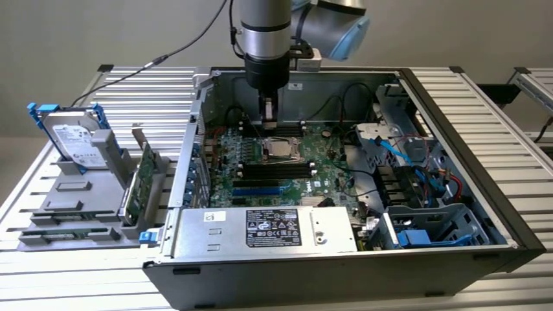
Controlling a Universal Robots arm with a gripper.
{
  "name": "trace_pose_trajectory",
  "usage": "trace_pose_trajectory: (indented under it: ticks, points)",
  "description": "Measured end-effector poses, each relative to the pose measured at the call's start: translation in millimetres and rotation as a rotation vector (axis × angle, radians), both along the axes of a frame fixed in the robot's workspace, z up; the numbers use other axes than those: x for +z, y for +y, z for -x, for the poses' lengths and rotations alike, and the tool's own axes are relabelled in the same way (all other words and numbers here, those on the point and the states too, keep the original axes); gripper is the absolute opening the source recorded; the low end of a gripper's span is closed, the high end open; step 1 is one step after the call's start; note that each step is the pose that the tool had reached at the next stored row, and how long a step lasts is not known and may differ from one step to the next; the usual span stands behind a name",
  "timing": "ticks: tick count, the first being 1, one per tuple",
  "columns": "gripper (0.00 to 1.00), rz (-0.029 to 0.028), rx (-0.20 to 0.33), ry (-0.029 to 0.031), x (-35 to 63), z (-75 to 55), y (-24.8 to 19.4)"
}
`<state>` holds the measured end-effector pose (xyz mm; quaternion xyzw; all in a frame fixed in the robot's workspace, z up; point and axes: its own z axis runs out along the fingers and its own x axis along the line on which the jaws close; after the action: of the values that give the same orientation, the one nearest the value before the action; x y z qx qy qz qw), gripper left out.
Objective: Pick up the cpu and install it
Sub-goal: 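Close the cpu cover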
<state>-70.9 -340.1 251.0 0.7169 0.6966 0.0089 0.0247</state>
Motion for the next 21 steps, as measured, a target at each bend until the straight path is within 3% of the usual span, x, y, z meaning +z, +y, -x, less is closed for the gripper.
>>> trace_pose_trajectory:
  ticks: [13, 21]
  points:
    - [0.11, -0.0022, 0.048, -0.0009, -18.6, 5.9, 0.4]
    - [0.11, -0.0036, 0.071, -0.0045, -28.4, 7.3, 3.7]
